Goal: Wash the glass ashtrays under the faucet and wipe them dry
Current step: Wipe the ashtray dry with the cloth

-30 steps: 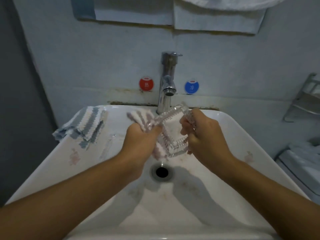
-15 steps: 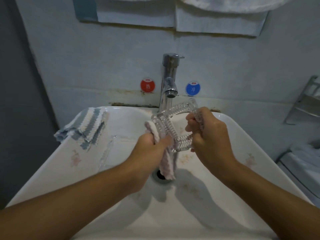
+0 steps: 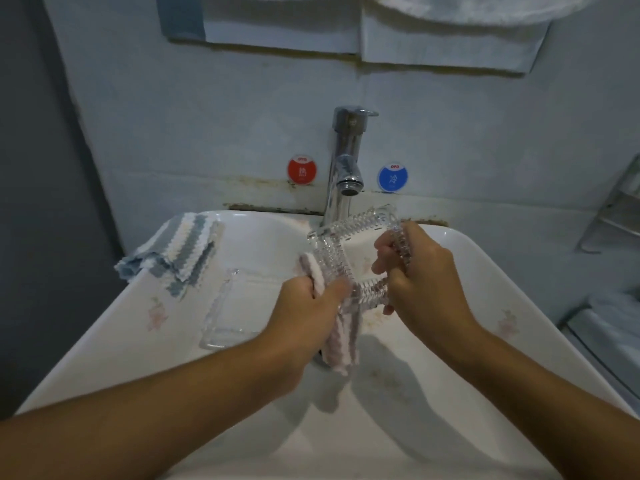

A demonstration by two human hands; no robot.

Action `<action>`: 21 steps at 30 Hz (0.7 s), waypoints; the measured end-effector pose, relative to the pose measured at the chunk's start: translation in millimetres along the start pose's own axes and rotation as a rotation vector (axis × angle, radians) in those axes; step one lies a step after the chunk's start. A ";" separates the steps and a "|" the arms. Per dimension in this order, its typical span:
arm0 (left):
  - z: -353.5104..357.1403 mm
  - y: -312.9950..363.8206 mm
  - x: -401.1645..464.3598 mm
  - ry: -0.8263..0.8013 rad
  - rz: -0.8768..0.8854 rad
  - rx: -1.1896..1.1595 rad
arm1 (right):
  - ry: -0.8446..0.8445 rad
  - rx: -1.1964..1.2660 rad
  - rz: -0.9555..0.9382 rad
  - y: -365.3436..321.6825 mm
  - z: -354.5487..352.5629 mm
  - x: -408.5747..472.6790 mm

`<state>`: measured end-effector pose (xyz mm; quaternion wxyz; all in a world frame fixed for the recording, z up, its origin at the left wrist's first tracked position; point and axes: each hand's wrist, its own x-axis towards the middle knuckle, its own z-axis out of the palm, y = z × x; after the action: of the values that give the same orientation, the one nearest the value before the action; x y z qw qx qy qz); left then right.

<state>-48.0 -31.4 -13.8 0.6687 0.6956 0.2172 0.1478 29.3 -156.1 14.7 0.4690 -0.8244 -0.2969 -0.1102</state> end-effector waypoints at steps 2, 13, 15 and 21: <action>-3.5 3.6 -0.2 0.141 0.070 -0.032 | -0.066 -0.051 0.000 0.8 1.3 -0.6; -11.3 0.5 7.2 0.088 0.116 0.116 | -0.081 -0.010 -0.021 2.9 -0.9 3.5; -15.1 2.4 7.7 0.158 0.212 0.236 | -0.158 -0.038 0.016 3.3 -6.7 7.4; -18.2 10.9 0.3 0.281 0.485 0.581 | -0.298 -0.004 0.180 -3.5 -24.1 17.2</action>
<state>-55.7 -15.7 -1.9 0.3536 0.8597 0.1689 0.3276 43.3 -168.4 38.0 0.4261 -0.8558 -0.2880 0.0553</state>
